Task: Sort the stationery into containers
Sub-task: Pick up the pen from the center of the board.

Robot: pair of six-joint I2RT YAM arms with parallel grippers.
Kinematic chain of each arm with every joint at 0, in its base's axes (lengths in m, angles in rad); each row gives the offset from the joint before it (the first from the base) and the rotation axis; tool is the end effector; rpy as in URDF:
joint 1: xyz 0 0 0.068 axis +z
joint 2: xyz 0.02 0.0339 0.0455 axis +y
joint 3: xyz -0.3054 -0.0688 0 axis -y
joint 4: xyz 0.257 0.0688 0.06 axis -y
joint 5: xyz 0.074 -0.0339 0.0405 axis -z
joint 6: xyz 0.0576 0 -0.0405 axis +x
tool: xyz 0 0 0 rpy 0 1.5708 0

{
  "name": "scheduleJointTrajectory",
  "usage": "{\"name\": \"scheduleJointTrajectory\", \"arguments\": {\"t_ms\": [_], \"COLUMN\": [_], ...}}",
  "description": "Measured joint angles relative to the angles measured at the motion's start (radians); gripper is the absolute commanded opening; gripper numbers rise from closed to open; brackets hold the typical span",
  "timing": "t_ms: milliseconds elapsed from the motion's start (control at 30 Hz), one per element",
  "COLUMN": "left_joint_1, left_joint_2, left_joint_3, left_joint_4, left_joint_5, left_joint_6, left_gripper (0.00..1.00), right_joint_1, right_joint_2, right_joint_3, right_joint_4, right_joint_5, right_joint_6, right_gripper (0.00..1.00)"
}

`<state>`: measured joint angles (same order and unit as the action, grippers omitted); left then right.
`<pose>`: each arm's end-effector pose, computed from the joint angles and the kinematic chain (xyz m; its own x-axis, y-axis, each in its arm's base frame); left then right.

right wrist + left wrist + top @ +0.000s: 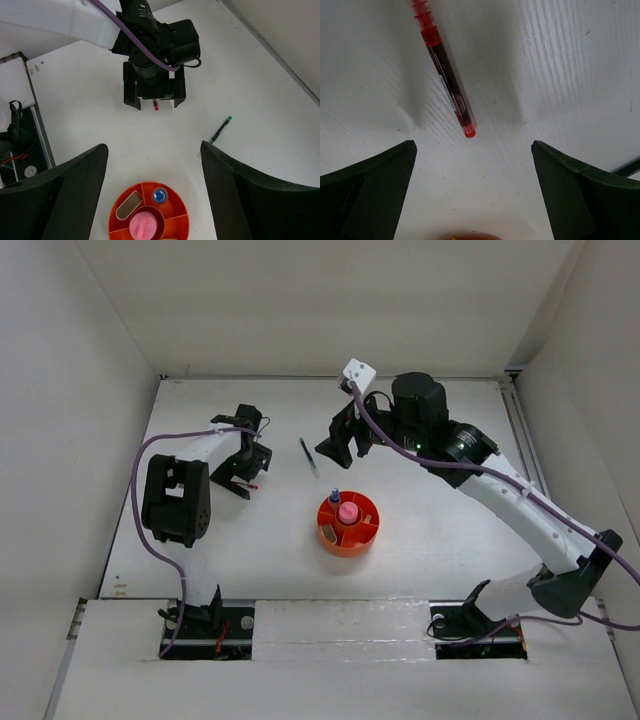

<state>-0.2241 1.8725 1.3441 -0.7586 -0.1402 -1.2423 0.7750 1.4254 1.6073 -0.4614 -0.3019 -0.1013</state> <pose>0.3914 -0.0810 0.2016 -0.4741 -0.8532 -0.2173 -0.8273 0.5162 -0.2218 0.2321 0.2513 0.4856 -0.1079 -0.2408 -0.9646 -0.8877 0.4601 -0.0156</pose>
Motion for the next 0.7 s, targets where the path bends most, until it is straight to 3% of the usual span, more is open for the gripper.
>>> {"name": "scheduleJointTrajectory", "arguments": {"t_ms": [467, 700], "left_joint_1": [0.024, 0.037], "left_joint_2": [0.006, 0.026], "left_joint_3": [-0.002, -0.037], "left_joint_4": [0.006, 0.006], "left_joint_5": [-0.058, -0.064], "left_joint_6": [-0.076, -0.091], "left_gripper": [0.92, 0.84], "right_joint_1": [0.005, 0.005], "right_joint_2": [-0.058, -0.058], "right_joint_3": [-0.047, -0.047], "right_joint_4": [-0.002, -0.002], "right_joint_5": [0.023, 0.025], "right_joint_6": [-0.008, -0.008], "right_gripper": [0.81, 0.81]}}
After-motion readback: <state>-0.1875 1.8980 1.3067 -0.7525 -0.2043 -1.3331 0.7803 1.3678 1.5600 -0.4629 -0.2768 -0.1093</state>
